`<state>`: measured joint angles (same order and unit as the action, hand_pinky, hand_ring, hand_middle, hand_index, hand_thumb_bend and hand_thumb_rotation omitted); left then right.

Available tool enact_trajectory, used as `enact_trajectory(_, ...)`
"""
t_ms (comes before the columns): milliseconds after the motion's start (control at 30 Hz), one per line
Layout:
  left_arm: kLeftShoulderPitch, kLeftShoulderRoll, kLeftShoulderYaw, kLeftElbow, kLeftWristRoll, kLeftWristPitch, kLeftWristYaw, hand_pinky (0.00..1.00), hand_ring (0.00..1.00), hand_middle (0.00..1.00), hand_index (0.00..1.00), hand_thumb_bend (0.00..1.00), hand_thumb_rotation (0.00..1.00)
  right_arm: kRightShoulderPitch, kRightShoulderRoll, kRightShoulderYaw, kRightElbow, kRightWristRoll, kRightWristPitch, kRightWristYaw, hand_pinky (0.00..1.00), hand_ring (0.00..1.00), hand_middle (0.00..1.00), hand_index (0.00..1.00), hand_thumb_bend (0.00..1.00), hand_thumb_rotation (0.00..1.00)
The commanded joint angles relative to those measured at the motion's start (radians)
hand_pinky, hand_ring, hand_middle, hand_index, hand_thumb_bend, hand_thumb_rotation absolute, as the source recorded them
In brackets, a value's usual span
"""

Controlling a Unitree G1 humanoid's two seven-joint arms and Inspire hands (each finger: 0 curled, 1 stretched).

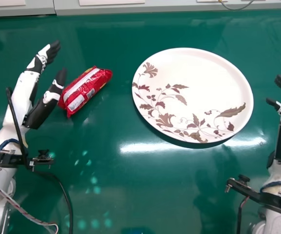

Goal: Pick up biscuit and place it in the plate

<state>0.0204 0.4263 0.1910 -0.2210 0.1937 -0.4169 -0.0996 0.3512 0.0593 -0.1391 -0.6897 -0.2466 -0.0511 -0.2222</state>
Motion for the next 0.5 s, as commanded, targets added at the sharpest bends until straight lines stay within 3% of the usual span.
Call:
enact_trajectory(0, 0.027, 0.023, 0.021, 0.000, -0.003, -0.006, -0.018, 1.00, 1.00, 1.00, 1.00, 0.76, 0.06, 0.012, 0.005, -0.015, -0.006, 0.012, -0.007, 0.001, 0.75, 0.82, 0.82, 0.77, 0.70, 0.44)
enact_trajectory(100, 0.039, 0.035, 0.033, -0.014, 0.009, 0.004, -0.022, 0.99, 1.00, 1.00, 1.00, 0.79, 0.05, 0.003, -0.002, -0.019, 0.000, 0.026, -0.011, 0.010, 0.77, 0.84, 0.84, 0.78, 0.69, 0.42)
enact_trajectory(267, 0.049, 0.056, 0.040, -0.025, 0.050, 0.014, -0.029, 1.00, 1.00, 1.00, 1.00, 0.82, 0.17, -0.009, -0.002, -0.012, 0.013, 0.016, -0.009, 0.009, 0.75, 0.83, 0.82, 0.78, 0.69, 0.43)
enact_trajectory(367, 0.052, 0.080, 0.039, -0.040, 0.073, 0.035, -0.045, 1.00, 1.00, 1.00, 1.00, 0.89, 0.14, -0.012, 0.005, -0.010, 0.016, 0.016, -0.005, 0.004, 0.75, 0.83, 0.83, 0.77, 0.68, 0.42)
enact_trajectory(467, 0.051, 0.107, 0.040, -0.051, 0.106, 0.065, -0.062, 0.99, 0.99, 1.00, 1.00, 0.98, 0.19, -0.008, 0.004, -0.011, 0.012, 0.016, 0.001, 0.007, 0.76, 0.83, 0.83, 0.78, 0.69, 0.43)
